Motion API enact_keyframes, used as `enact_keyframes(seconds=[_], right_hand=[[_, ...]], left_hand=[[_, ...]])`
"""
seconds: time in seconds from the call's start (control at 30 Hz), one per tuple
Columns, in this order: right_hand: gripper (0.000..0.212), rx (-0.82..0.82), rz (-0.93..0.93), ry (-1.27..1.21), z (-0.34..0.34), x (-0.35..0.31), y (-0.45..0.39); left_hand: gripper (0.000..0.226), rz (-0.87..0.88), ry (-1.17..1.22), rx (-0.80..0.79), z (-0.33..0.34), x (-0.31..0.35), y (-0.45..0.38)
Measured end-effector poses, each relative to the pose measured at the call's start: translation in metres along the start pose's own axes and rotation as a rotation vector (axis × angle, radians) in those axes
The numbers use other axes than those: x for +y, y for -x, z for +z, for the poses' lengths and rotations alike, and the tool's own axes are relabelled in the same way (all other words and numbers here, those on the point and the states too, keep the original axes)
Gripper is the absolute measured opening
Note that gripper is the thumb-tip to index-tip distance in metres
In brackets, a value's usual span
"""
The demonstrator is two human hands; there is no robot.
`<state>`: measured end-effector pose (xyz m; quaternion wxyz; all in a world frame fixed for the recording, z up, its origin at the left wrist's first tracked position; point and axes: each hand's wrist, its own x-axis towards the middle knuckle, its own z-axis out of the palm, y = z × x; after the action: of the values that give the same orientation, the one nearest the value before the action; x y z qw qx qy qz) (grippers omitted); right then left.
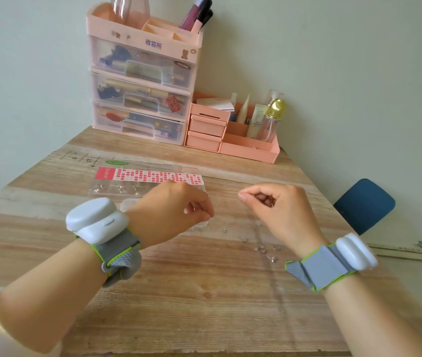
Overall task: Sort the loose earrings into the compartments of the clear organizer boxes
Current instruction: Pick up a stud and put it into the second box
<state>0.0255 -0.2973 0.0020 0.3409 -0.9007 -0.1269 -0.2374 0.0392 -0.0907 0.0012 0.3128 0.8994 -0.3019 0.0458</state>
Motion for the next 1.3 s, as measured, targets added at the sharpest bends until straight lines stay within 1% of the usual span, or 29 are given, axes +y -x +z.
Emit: enact_keyframes(seconds=[0.07, 0.13, 0.37, 0.5, 0.77, 0.97, 1.13, 1.3], right_hand=[[0.015, 0.011, 0.018, 0.006, -0.005, 0.008, 0.001], [0.012, 0.018, 0.039, 0.018, -0.009, 0.017, 0.001], [0.006, 0.052, 0.085, 0.065, -0.014, 0.041, -0.004], [0.006, 0.105, 0.098, 0.062, -0.011, 0.049, -0.002], [0.007, 0.112, 0.082, 0.071, -0.009, 0.053, 0.000], [0.006, 0.077, 0.073, 0.100, -0.007, 0.050, 0.001], [0.006, 0.075, 0.063, 0.120, -0.006, 0.048, 0.001], [0.006, 0.072, 0.059, 0.124, -0.006, 0.046, 0.002]], left_hand=[[0.012, 0.012, -0.006, -0.036, 0.007, 0.004, -0.006], [0.013, 0.021, -0.024, -0.058, 0.013, 0.006, -0.012], [0.018, 0.023, -0.089, -0.094, 0.018, 0.012, -0.031], [0.019, 0.053, -0.137, -0.136, 0.020, 0.015, -0.042], [0.019, 0.152, -0.265, -0.203, 0.025, 0.008, -0.043], [0.013, 0.179, -0.252, -0.171, 0.028, 0.003, -0.042], [0.015, 0.194, -0.213, -0.163, 0.028, -0.001, -0.041], [0.014, 0.238, -0.228, -0.141, 0.029, -0.002, -0.041]])
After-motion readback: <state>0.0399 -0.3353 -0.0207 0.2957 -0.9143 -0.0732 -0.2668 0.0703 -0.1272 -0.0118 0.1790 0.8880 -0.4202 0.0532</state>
